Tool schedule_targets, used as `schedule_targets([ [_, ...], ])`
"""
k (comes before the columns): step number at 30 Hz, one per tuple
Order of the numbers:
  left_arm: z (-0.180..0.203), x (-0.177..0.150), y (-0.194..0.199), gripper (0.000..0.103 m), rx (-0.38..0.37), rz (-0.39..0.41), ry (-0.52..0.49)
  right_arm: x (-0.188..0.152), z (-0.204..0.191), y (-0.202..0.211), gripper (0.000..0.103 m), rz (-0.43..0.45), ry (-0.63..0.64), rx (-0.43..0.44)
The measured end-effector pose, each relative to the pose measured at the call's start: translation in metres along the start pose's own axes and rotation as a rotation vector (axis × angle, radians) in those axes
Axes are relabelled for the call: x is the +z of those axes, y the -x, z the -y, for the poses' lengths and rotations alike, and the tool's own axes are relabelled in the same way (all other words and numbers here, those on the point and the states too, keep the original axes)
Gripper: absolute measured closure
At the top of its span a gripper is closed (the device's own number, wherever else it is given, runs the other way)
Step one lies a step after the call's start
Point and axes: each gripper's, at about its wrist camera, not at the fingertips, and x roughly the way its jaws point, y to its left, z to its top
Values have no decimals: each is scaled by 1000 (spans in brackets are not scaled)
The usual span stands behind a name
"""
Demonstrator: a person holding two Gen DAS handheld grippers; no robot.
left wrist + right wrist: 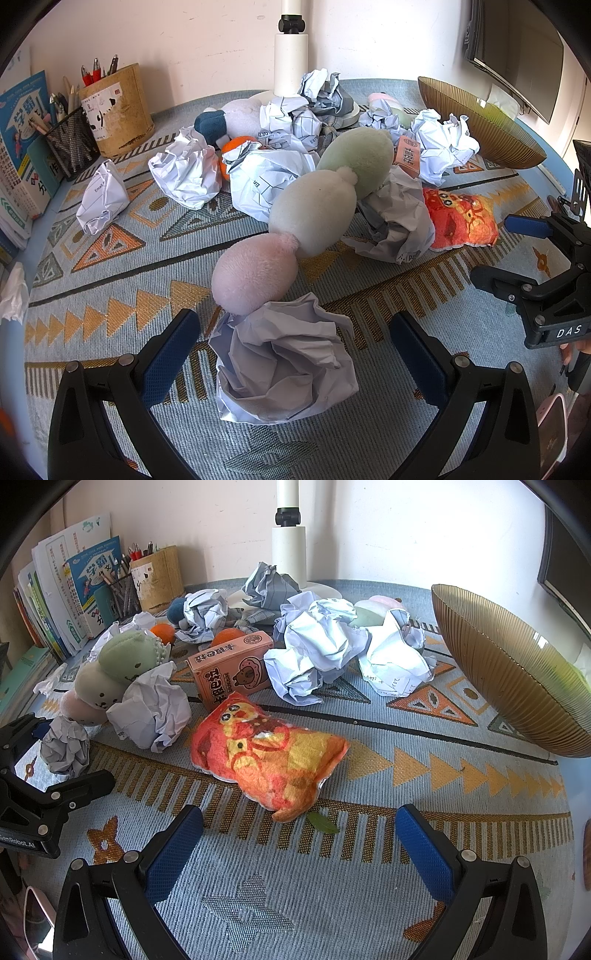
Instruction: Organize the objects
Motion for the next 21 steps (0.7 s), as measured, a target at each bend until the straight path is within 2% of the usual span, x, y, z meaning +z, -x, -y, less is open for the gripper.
schedule_targets([
  [21,1,-4,3,0,19,0,15,22,-7,-17,0,-1,47,32],
])
